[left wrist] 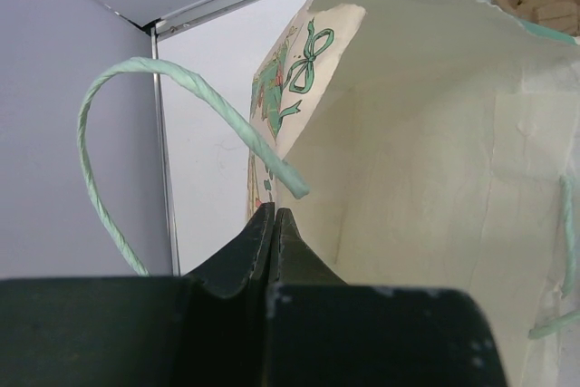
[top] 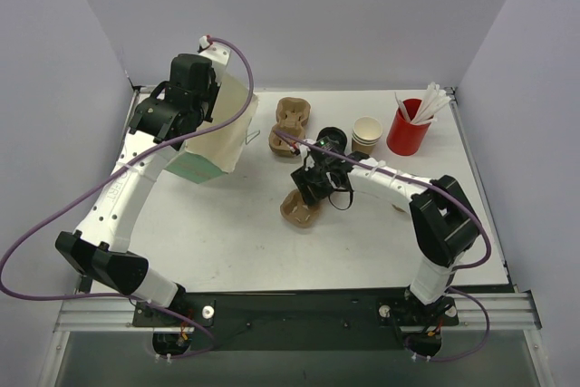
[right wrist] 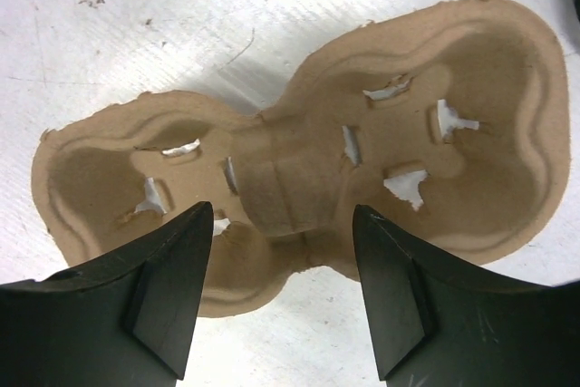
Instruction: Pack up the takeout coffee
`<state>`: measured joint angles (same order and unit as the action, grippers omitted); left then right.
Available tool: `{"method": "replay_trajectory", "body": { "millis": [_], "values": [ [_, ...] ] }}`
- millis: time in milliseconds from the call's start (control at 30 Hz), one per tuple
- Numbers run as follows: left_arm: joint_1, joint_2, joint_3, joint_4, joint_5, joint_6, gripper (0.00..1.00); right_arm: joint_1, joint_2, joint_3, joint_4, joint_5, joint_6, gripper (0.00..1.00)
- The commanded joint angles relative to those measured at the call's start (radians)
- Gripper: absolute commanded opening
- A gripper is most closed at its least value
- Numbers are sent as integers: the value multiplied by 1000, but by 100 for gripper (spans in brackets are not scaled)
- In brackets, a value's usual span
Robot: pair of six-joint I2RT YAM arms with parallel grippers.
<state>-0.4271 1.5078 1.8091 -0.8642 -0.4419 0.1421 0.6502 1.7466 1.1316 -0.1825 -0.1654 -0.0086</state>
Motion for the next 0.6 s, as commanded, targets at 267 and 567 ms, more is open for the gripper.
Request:
{"method": "replay_trajectory", "body": {
  "millis": [267,567],
  "values": [
    [-6,-9,9,24,6,-4,0,19,56,57,-21,-5,-30,58],
    [-7,-17,-1,19,23,-4,0,19,68,56,-35,7,-31,42]
  ]
}}
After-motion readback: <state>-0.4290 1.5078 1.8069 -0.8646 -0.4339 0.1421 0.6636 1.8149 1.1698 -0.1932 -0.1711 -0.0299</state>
